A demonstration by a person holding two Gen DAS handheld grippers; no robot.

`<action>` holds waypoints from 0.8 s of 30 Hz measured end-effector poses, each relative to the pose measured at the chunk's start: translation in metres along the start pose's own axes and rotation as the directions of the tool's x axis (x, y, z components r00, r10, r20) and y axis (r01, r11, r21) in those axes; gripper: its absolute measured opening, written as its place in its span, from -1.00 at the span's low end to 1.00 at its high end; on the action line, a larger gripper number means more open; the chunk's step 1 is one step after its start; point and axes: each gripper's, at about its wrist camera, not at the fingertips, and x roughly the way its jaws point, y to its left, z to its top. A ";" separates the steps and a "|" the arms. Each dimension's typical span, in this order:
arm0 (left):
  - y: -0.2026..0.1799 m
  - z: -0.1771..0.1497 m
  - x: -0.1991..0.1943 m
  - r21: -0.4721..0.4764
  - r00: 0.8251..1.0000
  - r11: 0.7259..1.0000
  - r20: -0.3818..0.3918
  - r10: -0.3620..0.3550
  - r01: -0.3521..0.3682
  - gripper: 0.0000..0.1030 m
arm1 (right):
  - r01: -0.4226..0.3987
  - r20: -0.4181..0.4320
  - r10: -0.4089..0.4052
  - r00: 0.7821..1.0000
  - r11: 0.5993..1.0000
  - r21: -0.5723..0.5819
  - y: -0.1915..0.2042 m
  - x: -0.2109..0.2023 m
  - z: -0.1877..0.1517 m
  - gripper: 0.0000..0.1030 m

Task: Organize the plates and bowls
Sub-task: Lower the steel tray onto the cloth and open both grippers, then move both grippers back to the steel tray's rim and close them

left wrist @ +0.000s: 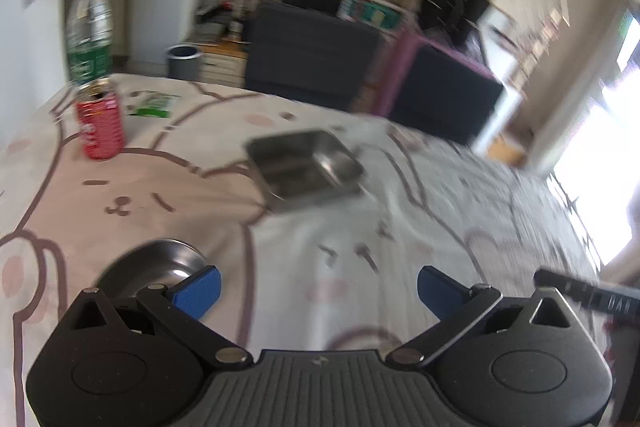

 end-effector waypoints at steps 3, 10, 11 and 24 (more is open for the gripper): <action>0.016 0.010 0.004 -0.095 0.999 0.995 0.042 0.015 -0.011 0.97 | -0.038 0.003 0.038 0.999 0.999 -0.005 0.025 0.022 0.013 1.00; 0.039 0.034 0.033 -0.263 0.996 0.965 0.091 0.020 0.004 0.50 | -0.063 0.010 0.064 0.998 0.996 -0.064 0.065 0.063 0.050 0.64; 0.041 0.036 0.038 -0.277 0.996 0.961 0.091 0.020 0.006 0.41 | -0.069 0.008 0.069 0.998 0.996 -0.054 0.066 0.067 0.056 0.52; 0.040 0.051 0.114 -0.261 0.999 0.965 0.013 0.045 -0.040 0.09 | -0.212 -0.049 0.209 0.977 0.975 -0.063 0.085 0.162 0.114 -0.10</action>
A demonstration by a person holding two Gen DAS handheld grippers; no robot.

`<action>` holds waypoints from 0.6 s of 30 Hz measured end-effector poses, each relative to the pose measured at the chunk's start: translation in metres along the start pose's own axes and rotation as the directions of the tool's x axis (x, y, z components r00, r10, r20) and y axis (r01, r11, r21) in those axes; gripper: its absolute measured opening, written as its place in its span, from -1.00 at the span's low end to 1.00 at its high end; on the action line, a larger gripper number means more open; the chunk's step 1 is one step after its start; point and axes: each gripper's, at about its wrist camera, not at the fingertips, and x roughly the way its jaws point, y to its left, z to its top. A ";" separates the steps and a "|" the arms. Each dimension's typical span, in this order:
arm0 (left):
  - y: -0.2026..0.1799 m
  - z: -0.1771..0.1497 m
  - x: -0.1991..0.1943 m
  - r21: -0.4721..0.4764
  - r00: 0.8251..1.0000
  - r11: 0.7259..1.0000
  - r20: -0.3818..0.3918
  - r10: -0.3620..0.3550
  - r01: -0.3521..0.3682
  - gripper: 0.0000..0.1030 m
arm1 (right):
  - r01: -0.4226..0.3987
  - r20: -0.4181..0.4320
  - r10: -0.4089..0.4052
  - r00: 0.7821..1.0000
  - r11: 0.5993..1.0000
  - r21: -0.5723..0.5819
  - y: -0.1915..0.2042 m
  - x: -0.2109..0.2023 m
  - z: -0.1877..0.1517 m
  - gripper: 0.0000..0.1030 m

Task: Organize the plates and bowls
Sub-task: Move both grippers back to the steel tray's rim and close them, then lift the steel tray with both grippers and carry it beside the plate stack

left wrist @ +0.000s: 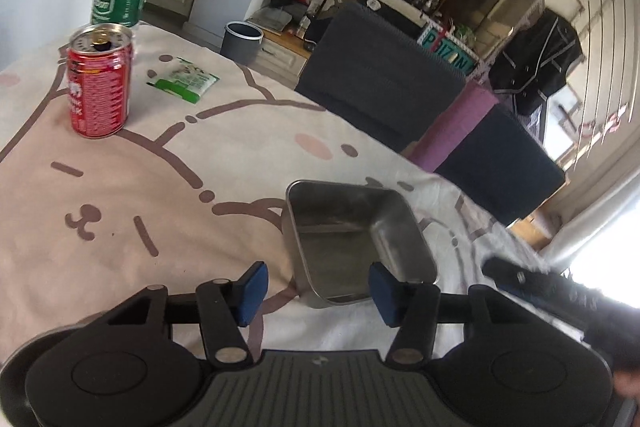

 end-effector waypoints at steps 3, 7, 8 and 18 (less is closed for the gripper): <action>0.003 0.000 0.007 -0.013 1.000 0.999 0.008 0.030 -0.030 0.09 | -0.044 -0.013 0.044 0.999 0.999 0.011 0.003 0.030 0.003 -0.10; 0.008 0.003 0.014 -0.014 0.999 0.999 0.016 0.050 -0.050 0.09 | -0.008 -0.024 0.007 1.000 0.999 -0.054 0.015 0.052 -0.003 -0.10; 0.008 0.003 0.017 -0.011 0.999 0.999 0.012 0.052 -0.052 0.09 | -0.002 -0.021 0.000 1.000 0.998 -0.064 0.016 0.058 -0.003 -0.10; 0.012 0.006 0.029 0.000 0.999 0.999 0.002 0.041 -0.041 -0.10 | -0.025 -0.049 0.020 0.999 0.992 -0.121 0.017 0.052 -0.008 -0.88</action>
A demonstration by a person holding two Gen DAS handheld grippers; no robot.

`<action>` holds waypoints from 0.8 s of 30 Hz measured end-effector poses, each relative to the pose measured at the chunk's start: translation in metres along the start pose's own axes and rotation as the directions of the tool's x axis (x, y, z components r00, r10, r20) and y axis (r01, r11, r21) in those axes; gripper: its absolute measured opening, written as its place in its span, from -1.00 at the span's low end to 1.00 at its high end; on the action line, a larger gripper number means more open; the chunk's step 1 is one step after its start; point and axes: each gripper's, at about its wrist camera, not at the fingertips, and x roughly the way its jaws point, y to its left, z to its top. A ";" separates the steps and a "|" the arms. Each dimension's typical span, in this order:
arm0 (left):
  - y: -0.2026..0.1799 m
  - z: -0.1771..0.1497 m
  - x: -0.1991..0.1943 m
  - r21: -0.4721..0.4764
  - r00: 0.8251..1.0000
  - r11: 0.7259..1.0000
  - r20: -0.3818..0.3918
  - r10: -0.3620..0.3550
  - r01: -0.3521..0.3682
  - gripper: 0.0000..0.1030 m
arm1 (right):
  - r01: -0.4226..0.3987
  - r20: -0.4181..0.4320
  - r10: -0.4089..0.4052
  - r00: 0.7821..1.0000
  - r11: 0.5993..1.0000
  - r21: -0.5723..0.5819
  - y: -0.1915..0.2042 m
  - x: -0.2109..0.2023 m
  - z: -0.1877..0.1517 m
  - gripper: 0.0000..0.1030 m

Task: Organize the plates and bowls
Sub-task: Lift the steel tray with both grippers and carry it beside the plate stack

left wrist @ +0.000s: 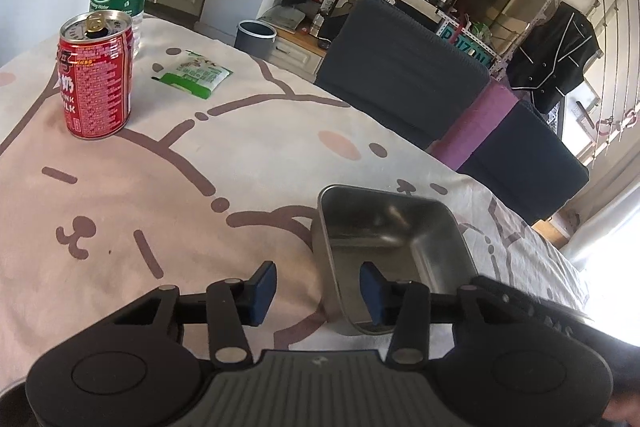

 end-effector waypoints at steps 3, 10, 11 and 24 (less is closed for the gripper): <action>0.002 0.001 0.002 0.004 1.000 1.000 0.000 0.004 -0.004 -0.13 | -0.008 -0.044 0.006 0.999 0.999 -0.038 0.003 -0.005 -0.004 -0.87; 0.008 0.006 0.007 0.004 1.000 1.000 -0.011 -0.001 0.001 -0.41 | -0.050 -0.033 0.052 0.998 0.998 0.042 -0.008 -0.007 -0.001 -0.79; 0.008 0.005 0.008 0.010 1.000 1.000 -0.013 0.000 0.000 -0.42 | -0.054 -0.022 0.056 0.998 0.996 0.067 -0.011 -0.004 0.000 -0.79; -0.004 0.007 0.016 0.075 0.999 0.997 -0.028 -0.016 0.019 -0.91 | -0.060 0.017 0.059 0.998 0.991 0.118 -0.011 0.012 0.001 -0.89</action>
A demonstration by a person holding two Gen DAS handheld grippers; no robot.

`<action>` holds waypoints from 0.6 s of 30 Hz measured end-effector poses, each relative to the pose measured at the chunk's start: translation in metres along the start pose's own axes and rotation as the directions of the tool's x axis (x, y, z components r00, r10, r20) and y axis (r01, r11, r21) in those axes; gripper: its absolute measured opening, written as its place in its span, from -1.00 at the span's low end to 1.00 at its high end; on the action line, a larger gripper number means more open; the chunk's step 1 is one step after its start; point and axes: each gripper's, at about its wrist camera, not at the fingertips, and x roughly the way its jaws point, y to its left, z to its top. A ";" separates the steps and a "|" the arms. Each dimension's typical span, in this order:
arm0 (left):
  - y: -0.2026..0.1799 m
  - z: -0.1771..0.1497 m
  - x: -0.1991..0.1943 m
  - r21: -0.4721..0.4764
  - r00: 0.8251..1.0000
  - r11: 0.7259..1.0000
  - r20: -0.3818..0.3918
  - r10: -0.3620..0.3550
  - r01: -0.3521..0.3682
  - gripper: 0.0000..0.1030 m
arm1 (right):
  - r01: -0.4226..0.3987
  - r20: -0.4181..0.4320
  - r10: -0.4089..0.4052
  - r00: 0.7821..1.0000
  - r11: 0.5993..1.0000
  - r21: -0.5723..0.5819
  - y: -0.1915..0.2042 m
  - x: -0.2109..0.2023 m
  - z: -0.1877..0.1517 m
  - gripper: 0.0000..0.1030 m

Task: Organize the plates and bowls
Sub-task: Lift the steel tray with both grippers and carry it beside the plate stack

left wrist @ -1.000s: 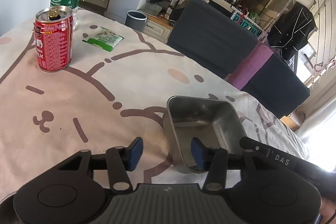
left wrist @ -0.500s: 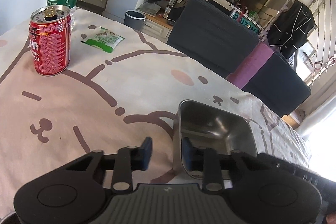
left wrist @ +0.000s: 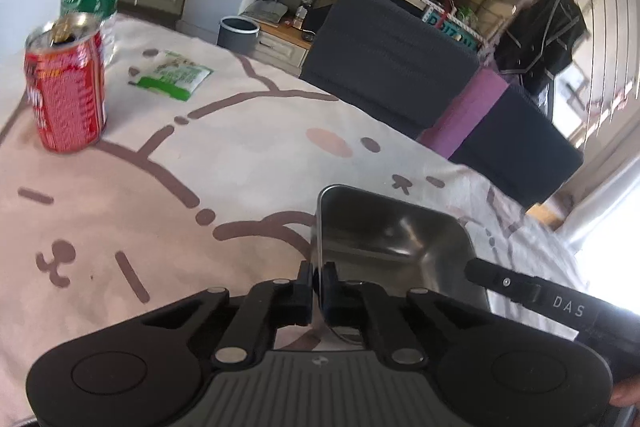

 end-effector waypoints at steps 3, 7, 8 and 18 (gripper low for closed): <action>-0.003 -0.001 -0.002 0.032 1.000 0.999 -0.004 0.005 -0.005 -0.92 | 0.027 -0.001 -0.027 1.000 0.998 -0.052 0.004 0.000 0.000 -0.90; -0.006 0.001 -0.011 0.048 1.000 0.999 0.002 0.003 -0.003 -0.92 | 0.020 -0.002 -0.020 1.000 0.998 -0.052 0.004 -0.005 0.000 -0.91; -0.009 0.001 -0.015 0.057 1.000 0.998 0.007 0.001 -0.001 -0.92 | 0.018 0.001 -0.018 1.000 0.998 -0.057 0.005 -0.007 0.001 -0.91; -0.037 -0.006 -0.074 0.103 0.998 0.993 0.030 -0.060 0.057 -0.92 | 0.006 0.062 -0.001 0.998 0.997 -0.083 0.008 -0.072 0.001 -0.90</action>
